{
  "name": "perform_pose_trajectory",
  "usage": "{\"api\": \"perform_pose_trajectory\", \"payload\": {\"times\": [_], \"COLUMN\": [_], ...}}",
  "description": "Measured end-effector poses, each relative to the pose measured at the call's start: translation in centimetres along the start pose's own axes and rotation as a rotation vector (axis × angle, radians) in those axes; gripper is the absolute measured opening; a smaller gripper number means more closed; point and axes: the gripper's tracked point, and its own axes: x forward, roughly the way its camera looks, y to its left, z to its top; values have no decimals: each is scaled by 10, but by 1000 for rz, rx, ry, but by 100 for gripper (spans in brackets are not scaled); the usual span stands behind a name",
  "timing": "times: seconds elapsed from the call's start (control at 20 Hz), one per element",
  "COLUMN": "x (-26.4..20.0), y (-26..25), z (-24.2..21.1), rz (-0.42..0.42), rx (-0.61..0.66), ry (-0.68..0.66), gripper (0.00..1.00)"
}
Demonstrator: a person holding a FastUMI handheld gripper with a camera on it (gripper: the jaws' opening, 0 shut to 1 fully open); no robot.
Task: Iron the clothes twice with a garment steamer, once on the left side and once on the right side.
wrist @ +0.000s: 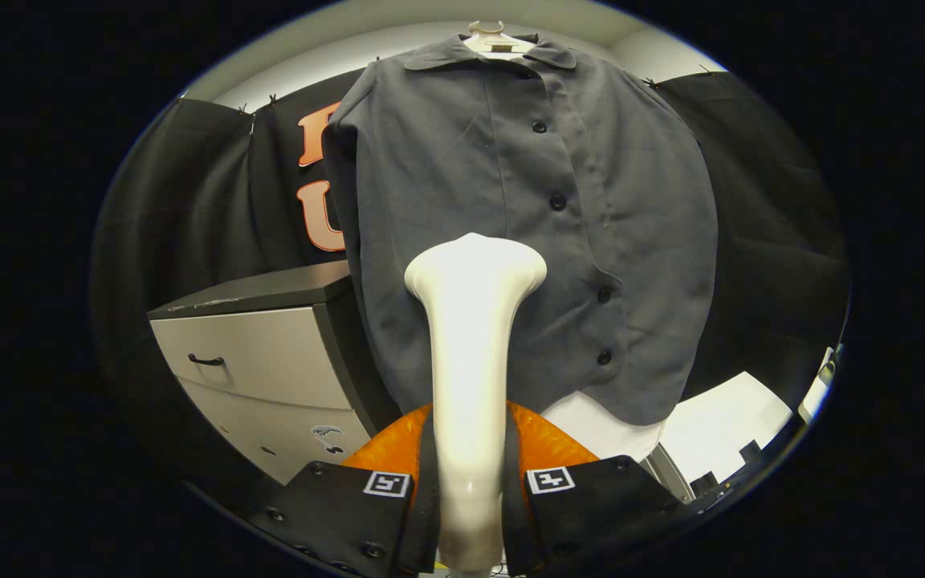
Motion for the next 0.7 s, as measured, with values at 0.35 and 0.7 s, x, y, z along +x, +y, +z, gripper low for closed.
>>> {"api": "perform_pose_trajectory", "payload": {"times": [0.35, 0.7], "x": [7, -6], "y": [-7, -6], "z": [-52, -70], "rz": [-13, -24], "rx": [0, 26], "ry": [89, 125], "gripper": [39, 39]}}
